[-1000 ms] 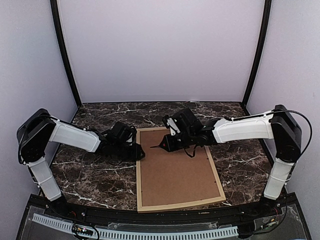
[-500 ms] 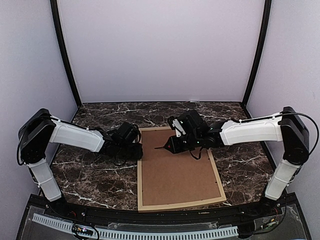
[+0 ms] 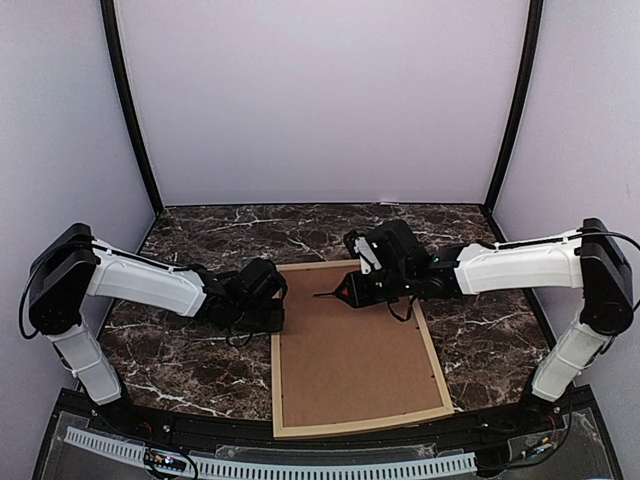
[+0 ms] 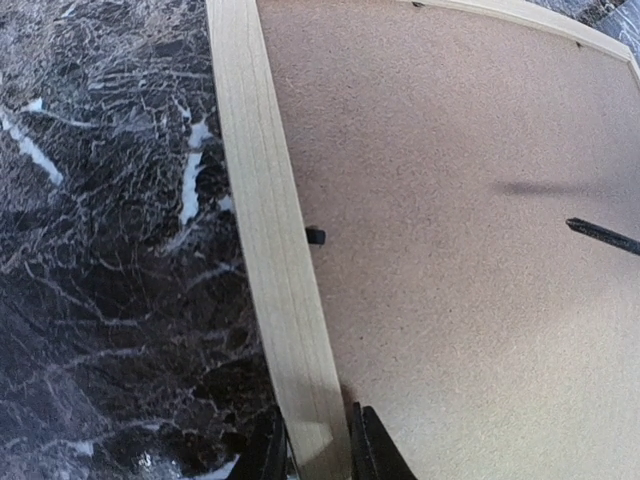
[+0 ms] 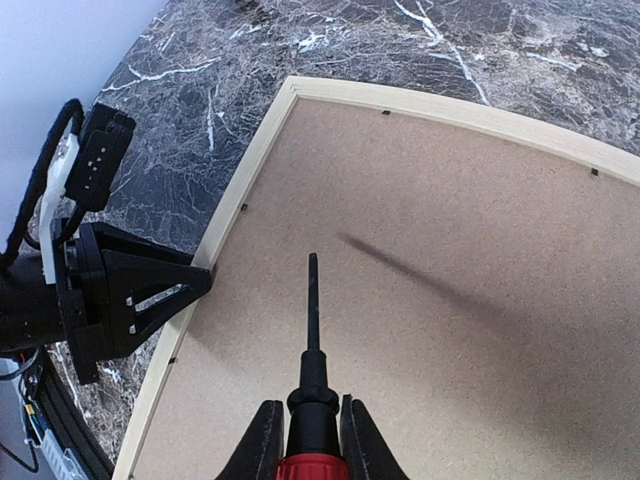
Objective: Take the photo out of the frame
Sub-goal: Move the photo frame to the center of the board, then hold the photo frame at the center of the board, then release the fastener from the backboard.
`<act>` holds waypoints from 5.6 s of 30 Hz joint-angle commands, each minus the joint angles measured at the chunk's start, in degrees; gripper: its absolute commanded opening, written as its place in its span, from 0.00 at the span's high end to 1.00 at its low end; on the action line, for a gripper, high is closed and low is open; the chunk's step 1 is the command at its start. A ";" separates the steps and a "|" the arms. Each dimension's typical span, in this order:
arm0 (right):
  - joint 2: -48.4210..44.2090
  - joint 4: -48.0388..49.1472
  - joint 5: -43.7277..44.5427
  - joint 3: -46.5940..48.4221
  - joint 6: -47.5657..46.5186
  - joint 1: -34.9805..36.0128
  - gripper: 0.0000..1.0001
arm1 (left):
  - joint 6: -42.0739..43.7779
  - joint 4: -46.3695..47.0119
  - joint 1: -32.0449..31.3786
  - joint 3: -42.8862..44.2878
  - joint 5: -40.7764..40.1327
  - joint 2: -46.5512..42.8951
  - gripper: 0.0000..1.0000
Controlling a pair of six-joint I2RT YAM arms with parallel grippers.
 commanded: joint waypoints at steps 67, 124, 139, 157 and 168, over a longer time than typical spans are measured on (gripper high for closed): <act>15.13 1.02 -0.04 14.02 0.57 5.28 1.00 | 13.92 18.07 17.58 -8.77 27.41 -2.44 0.70; 16.48 2.19 -4.62 19.30 0.71 7.34 1.00 | 11.46 25.50 17.58 -15.47 30.94 2.46 0.82; 15.42 2.18 -5.88 20.76 1.02 7.87 1.00 | 11.55 25.76 17.58 -15.38 30.92 2.64 0.84; 14.65 3.35 -8.03 22.47 1.96 8.75 1.00 | 11.59 25.93 17.58 -15.38 31.14 2.73 0.85; 14.22 4.52 -9.66 23.26 2.47 9.18 1.00 | 11.59 26.10 17.58 -15.64 31.22 2.73 0.85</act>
